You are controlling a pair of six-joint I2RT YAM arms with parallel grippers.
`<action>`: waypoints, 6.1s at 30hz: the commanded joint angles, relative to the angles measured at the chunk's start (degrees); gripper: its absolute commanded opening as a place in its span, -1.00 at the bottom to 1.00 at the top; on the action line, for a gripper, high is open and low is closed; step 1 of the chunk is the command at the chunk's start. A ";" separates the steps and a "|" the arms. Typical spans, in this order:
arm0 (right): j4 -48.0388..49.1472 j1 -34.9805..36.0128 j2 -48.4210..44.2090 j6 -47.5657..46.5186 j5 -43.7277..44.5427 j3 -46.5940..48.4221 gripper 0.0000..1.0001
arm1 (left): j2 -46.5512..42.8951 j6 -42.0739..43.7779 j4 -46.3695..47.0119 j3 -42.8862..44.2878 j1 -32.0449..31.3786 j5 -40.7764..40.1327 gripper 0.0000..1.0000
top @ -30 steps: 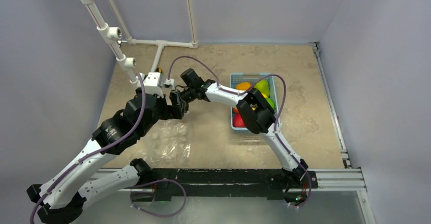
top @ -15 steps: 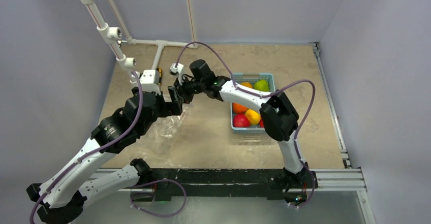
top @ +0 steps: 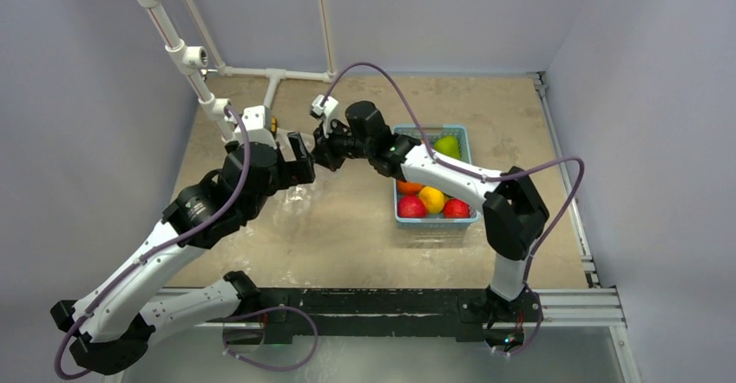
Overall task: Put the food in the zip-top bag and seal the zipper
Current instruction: Pick up the zipper food storage bag at the center of the board, then open the zipper of the food storage bag at the center of the board.
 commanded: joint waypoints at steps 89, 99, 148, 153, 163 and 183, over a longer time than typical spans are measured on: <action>1.34 16.11 -24.83 5.41 35.48 -11.31 0.00 | 25.08 15.12 -10.64 16.58 16.93 18.36 -1.00; -11.15 15.96 -19.61 11.60 46.36 0.80 0.11 | 24.56 16.13 -10.31 15.94 16.93 17.05 -1.00; -11.12 3.72 -5.45 21.19 42.73 -6.68 -0.37 | 17.84 19.39 -14.54 16.10 16.93 20.82 -1.00; -9.49 3.71 -6.45 19.81 37.11 -4.21 -0.14 | 17.81 18.31 -12.58 11.97 16.93 21.51 -1.00; -11.69 3.72 -11.16 19.17 36.47 -2.07 0.08 | 19.10 17.11 -10.03 7.01 16.93 20.79 -1.00; -21.44 -0.18 -29.30 25.06 43.62 -11.91 0.58 | 21.21 17.06 -7.77 6.79 16.93 22.14 -1.00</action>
